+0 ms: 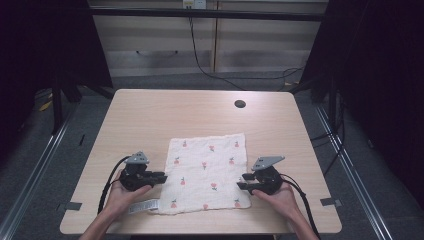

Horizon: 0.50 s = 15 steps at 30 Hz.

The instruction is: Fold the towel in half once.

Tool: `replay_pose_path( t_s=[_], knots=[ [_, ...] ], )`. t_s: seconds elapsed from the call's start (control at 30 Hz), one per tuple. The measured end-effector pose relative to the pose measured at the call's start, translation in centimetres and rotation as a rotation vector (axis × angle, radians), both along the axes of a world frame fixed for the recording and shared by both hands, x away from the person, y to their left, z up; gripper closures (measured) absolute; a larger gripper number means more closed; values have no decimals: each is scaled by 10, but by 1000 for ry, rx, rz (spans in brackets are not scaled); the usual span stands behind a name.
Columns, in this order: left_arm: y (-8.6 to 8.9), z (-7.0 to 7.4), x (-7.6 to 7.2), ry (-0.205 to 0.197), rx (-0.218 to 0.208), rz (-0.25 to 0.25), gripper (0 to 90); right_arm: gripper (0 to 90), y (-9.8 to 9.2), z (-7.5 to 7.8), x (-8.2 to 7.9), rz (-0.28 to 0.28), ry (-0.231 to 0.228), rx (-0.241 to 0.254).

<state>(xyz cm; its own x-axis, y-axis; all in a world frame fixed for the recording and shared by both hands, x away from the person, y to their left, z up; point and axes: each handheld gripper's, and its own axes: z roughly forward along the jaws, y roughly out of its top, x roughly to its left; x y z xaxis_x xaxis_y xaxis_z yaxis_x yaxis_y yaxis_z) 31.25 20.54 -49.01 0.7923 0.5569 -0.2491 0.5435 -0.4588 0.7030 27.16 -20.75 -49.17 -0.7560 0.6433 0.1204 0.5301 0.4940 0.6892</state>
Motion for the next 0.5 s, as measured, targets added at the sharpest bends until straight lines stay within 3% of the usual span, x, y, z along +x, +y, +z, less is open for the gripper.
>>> replay_pose_path(
  t_s=[0.17, 0.27, 0.4, 0.5],
  knots=[
    [-8, -7, -2, -22, 59, -18, 720, 604, 6, -4, 3, 18, -5, -25],
    [-10, -8, -2, -37, 54, -28, 714, 654, 7, -6, 3, 17, -16, -31],
    [-10, -9, -4, -86, 89, -31, 789, 714, 6, -6, 0, 27, -45, -58],
    [-9, -11, -5, -90, 72, -21, 815, 790, 8, -6, -3, 45, -60, -64]
  ],
)
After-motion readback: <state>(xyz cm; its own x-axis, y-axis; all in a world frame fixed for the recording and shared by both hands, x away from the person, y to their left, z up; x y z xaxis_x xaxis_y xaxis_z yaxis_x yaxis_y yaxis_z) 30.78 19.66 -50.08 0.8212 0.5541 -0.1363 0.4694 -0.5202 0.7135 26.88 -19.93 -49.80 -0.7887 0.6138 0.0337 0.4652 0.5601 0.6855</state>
